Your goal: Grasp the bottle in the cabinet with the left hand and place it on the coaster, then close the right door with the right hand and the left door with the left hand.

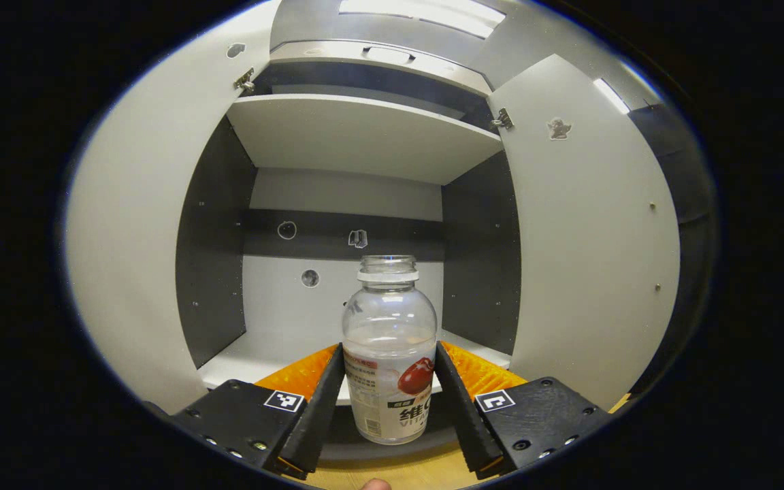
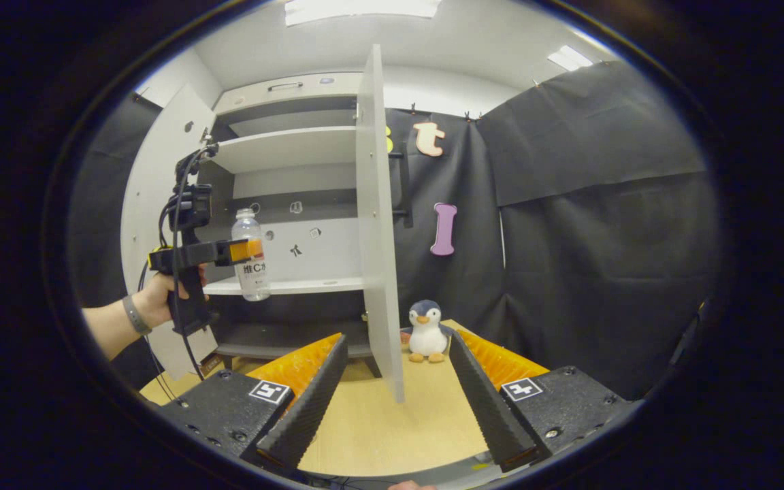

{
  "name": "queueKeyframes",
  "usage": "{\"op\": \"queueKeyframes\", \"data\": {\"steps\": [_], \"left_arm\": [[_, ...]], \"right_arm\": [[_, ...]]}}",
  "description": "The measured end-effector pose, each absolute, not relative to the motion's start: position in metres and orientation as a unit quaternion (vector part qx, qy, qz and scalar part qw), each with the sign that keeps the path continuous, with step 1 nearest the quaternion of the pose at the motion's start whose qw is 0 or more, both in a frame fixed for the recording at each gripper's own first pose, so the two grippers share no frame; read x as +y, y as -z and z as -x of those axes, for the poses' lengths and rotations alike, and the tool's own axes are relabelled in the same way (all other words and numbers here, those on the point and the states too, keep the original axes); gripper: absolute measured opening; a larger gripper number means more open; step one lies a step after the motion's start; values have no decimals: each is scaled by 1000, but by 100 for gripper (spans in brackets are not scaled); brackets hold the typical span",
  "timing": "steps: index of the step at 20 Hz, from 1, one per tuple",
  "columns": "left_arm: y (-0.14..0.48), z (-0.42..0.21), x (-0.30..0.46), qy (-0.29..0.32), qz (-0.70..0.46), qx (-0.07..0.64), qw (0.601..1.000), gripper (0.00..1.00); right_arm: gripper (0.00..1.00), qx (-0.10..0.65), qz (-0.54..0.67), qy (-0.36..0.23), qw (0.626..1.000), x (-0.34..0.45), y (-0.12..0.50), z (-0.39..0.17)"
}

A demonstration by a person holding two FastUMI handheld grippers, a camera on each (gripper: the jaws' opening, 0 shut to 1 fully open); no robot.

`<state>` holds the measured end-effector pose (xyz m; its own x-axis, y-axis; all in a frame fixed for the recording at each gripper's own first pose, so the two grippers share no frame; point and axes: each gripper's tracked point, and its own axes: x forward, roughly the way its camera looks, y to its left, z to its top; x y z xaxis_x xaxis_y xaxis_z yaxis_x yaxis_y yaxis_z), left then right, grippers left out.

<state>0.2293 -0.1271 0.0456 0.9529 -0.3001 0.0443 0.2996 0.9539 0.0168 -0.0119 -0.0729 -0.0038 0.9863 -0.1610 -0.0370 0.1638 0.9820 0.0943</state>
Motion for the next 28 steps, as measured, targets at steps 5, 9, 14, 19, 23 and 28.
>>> {"op": "queueKeyframes", "data": {"steps": [5, 9, 14, 19, 23, 28], "left_arm": [[-7, -167, -127, 156, -1, -40, 987, 76], [49, -131, -131, 147, -14, -15, 989, 76], [114, -94, -136, 131, 6, 18, 991, 76], [176, -75, -141, 120, -8, 41, 992, 76], [215, -73, -150, 129, -5, 67, 989, 76], [232, -72, -151, 125, -1, 63, 990, 77]], "right_arm": [[98, 6, -45, 52, 998, -55, -4, 19], [98, 3, -43, 39, 998, -46, -10, 24], [98, -3, -36, 36, 999, -44, -20, 28], [98, -21, -45, 39, 998, -39, -36, 33], [98, -29, -40, 42, 998, -39, -44, 34], [98, -12, -33, 44, 998, -40, -42, 32]]}}
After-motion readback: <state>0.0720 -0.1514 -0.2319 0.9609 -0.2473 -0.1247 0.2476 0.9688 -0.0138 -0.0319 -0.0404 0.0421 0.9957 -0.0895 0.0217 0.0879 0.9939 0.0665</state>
